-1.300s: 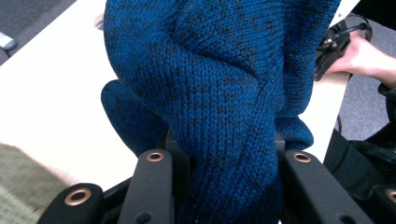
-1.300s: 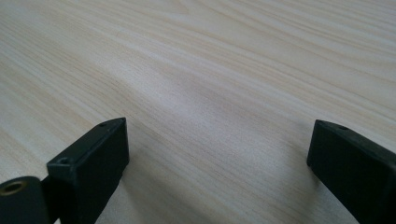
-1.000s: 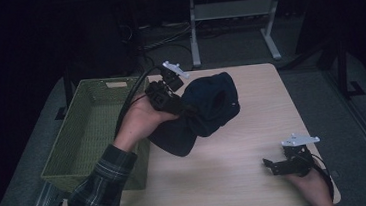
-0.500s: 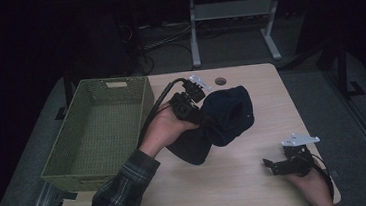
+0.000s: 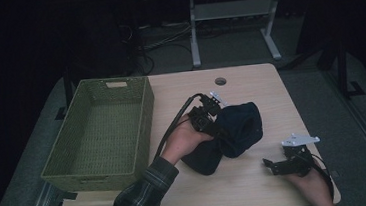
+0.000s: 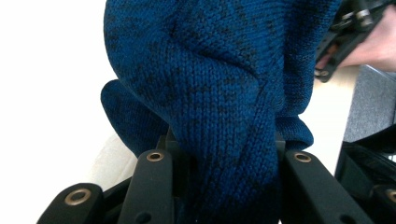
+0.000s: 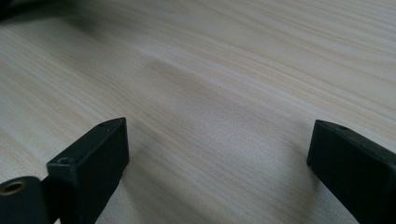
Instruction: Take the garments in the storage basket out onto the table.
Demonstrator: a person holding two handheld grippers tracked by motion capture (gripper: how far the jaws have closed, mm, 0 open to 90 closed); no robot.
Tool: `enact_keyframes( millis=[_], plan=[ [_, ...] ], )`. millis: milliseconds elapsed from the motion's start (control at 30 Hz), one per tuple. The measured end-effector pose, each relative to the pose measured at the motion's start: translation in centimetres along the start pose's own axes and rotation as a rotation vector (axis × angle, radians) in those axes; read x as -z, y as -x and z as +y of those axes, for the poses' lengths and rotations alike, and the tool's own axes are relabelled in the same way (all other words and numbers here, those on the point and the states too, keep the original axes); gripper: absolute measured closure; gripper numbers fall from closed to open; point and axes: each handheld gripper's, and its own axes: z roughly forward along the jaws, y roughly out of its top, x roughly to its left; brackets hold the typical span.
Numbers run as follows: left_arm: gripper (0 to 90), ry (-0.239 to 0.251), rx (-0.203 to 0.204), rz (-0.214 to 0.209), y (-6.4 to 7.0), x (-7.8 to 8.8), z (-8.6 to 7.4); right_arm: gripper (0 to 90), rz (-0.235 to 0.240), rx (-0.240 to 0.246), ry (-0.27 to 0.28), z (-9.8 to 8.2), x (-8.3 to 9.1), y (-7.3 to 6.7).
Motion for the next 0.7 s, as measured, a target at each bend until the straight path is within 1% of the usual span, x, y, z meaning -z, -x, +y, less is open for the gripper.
enact_keyframes(
  millis=[133, 200, 233, 267, 333, 433, 567, 633, 700],
  plan=[
    [66.1, -0.016, 0.019, 0.0, -0.5, -1.5, -0.4, 5.2, 0.001, -0.003, -0.001, 0.0, 0.0, 0.0],
    [66.1, -0.019, 0.034, -0.004, -0.8, -2.3, -0.6, 5.2, 0.001, -0.003, -0.001, 0.0, 0.0, 0.0],
    [66.0, -0.021, 0.031, -0.003, -0.9, -2.5, -0.7, 5.2, 0.001, -0.003, -0.001, 0.0, 0.0, 0.0],
    [66.0, -0.021, 0.04, -0.005, -1.1, -2.9, -0.8, 5.2, 0.0, 0.001, 0.001, 0.0, 0.0, 0.0],
    [65.9, -0.022, 0.045, -0.01, -1.4, -3.5, -0.9, 5.2, 0.0, -0.003, 0.001, 0.0, 0.0, 0.0],
    [65.7, -0.034, 0.047, 0.002, -1.8, -4.4, -0.9, 5.2, -0.003, 0.001, -0.001, 0.0, 0.0, 0.0],
    [65.5, -0.038, 0.054, 0.004, -2.4, -5.3, -1.2, 5.2, -0.001, 0.001, -0.001, 0.0, 0.0, 0.0],
    [65.5, -0.045, 0.061, -0.005, -2.8, -5.9, -1.5, 5.2, -0.002, 0.001, 0.0, 0.0, 0.0, 0.0],
    [65.2, -0.047, 0.058, -0.017, -3.1, -6.3, -1.8, 5.2, -0.002, 0.001, 0.0, 0.0, 0.0, 0.0]
  ],
)
